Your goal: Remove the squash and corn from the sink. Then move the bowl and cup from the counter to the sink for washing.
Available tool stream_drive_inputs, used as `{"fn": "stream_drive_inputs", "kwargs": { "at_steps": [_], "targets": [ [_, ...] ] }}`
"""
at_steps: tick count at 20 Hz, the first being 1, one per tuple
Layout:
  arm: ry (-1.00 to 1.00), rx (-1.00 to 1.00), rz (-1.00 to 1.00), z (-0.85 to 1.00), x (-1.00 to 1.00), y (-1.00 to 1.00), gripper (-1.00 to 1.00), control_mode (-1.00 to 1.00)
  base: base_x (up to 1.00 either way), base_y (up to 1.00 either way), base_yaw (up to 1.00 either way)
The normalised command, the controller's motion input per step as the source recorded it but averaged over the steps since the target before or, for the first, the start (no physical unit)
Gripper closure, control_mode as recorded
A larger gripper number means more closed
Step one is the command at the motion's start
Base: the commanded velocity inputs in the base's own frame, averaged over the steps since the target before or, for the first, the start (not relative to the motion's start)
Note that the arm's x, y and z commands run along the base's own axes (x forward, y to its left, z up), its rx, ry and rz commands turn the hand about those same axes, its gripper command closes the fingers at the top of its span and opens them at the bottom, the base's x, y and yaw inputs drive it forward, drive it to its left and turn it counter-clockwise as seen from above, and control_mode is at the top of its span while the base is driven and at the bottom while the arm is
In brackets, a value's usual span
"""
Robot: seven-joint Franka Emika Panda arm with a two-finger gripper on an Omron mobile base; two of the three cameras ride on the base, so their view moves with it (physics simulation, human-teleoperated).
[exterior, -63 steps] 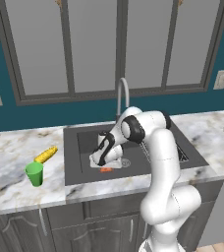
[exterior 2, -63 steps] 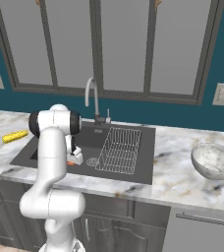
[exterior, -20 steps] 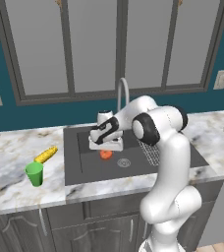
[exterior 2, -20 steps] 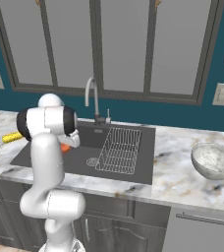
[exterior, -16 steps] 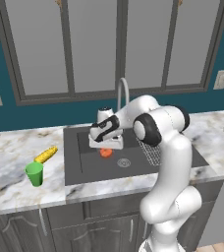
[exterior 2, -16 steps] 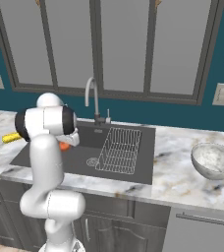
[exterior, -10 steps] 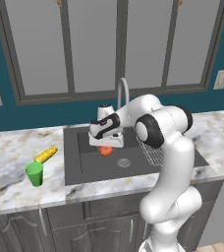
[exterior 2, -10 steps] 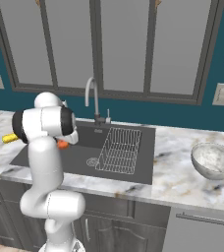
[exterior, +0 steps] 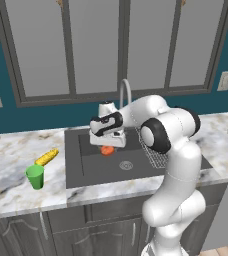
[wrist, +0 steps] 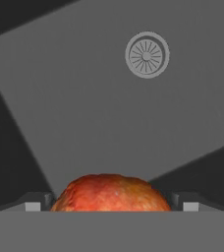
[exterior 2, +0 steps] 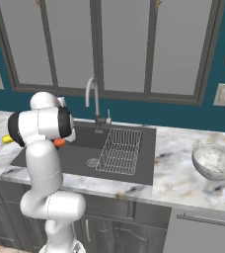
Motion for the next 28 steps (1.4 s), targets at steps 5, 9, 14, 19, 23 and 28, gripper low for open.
{"fn": "stream_drive_inputs", "kwargs": {
  "at_steps": [5,9,14,19,23,28],
  "targets": [
    [0.03,0.00,-0.06,0.23,-0.10,0.11,1.00,-1.00,0.00,0.00,0.00],
    [0.04,0.00,-0.06,0.22,-0.10,0.14,1.00,-1.00,0.00,0.00,0.00],
    [0.05,0.00,-0.06,0.18,-0.07,0.17,1.00,-1.00,0.00,0.00,0.00],
    [0.04,0.00,-0.07,0.10,-0.01,0.25,1.00,-1.00,0.00,0.00,0.00],
    [0.06,0.00,-0.07,0.08,0.00,0.26,1.00,-1.00,0.00,0.00,0.00],
    [0.02,0.00,-0.09,0.01,0.00,0.32,1.00,-1.00,0.00,0.00,0.00]
  ]
}}
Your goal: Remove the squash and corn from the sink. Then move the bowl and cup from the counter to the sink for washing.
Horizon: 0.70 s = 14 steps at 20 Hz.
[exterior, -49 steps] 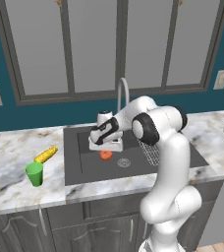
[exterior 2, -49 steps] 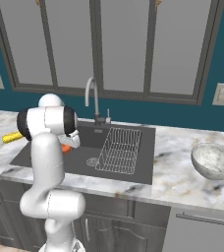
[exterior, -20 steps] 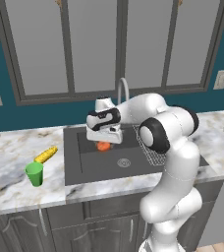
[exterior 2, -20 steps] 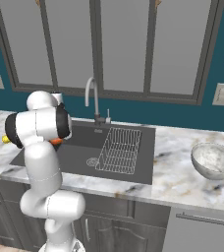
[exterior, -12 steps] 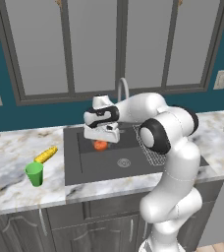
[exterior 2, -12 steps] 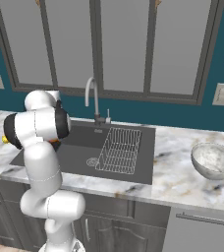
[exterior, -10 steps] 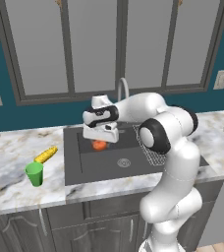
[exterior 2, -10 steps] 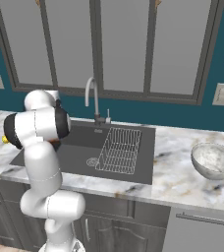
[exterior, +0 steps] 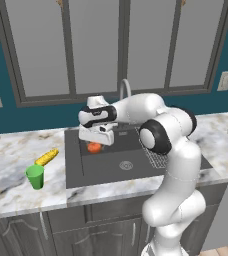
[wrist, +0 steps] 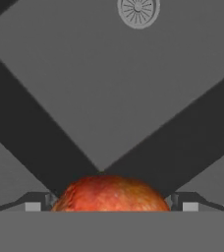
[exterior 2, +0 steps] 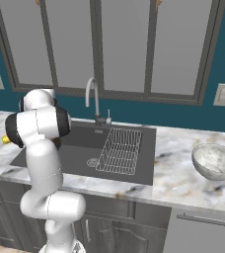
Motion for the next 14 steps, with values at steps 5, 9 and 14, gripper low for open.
{"fn": "stream_drive_inputs", "kwargs": {
  "at_steps": [5,9,14],
  "targets": [
    [0.00,0.00,-0.10,0.00,0.00,0.31,1.00,-1.00,0.00,0.00,0.00],
    [0.00,0.00,-0.11,0.00,0.01,0.33,1.00,-1.00,0.00,0.00,0.00],
    [0.00,0.00,-0.10,-0.05,0.03,0.32,1.00,-1.00,0.00,0.00,0.00]
  ]
}}
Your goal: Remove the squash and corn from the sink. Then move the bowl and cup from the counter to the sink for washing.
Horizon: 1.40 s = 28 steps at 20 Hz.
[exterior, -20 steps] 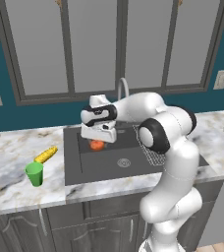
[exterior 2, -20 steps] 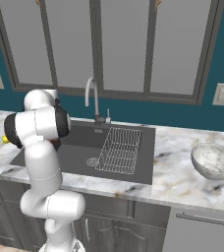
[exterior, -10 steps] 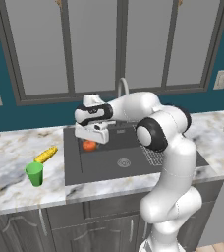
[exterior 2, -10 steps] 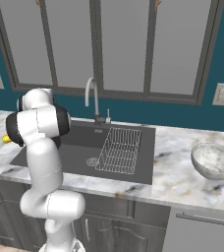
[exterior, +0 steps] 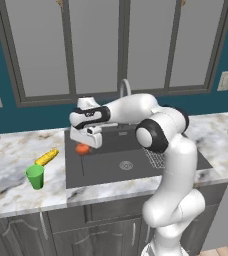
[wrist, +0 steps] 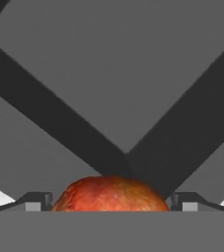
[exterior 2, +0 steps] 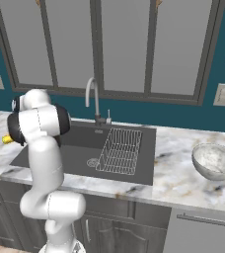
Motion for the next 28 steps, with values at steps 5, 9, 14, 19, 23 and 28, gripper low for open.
{"fn": "stream_drive_inputs", "kwargs": {
  "at_steps": [5,9,14,19,23,28],
  "targets": [
    [0.00,0.00,-0.09,-0.13,0.05,0.31,1.00,-1.00,0.00,0.00,0.00],
    [0.00,0.00,-0.09,-0.17,0.05,0.30,1.00,-1.00,0.00,0.00,0.00],
    [0.00,0.00,-0.08,-0.07,0.10,0.28,1.00,-1.00,0.00,0.00,0.00],
    [0.00,0.01,-0.06,-0.01,0.02,0.28,1.00,-1.00,0.00,0.00,0.00],
    [0.00,0.04,-0.07,-0.09,0.00,0.28,1.00,-1.00,0.00,0.00,0.00],
    [0.00,0.02,-0.06,-0.20,0.00,0.23,1.00,-1.00,0.00,0.00,0.00]
  ]
}}
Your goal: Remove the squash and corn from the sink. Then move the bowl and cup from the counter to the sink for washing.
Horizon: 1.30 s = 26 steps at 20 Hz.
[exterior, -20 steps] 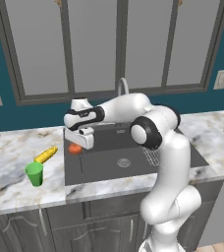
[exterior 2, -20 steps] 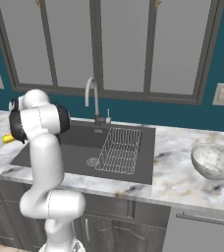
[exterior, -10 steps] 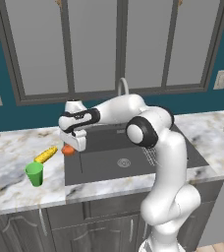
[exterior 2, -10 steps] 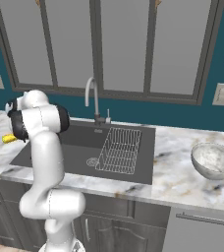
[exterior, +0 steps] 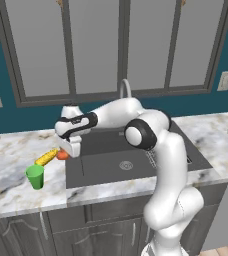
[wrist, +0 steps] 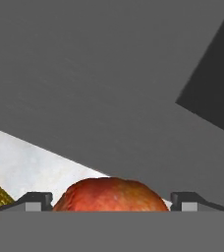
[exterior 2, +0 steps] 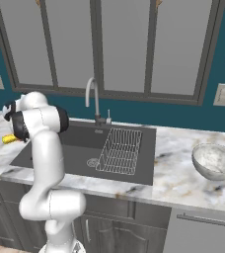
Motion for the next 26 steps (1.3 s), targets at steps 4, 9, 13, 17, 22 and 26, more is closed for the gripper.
{"fn": "stream_drive_inputs", "kwargs": {
  "at_steps": [4,9,13,17,22,26],
  "targets": [
    [0.00,0.00,-0.07,-0.23,0.03,0.17,1.00,-1.00,0.00,0.00,0.00],
    [0.00,0.01,-0.05,-0.12,0.01,0.18,1.00,-1.00,0.00,0.00,0.00],
    [0.00,0.05,-0.04,-0.05,0.00,0.21,1.00,-1.00,0.00,0.00,0.00],
    [0.00,0.05,-0.05,-0.07,-0.01,0.22,1.00,-1.00,0.00,0.00,0.00],
    [0.01,0.01,-0.07,-0.15,0.00,0.18,1.00,-1.00,0.00,0.00,0.00],
    [0.03,0.00,-0.07,-0.14,0.00,0.16,1.00,-1.00,0.00,0.00,0.00]
  ]
}}
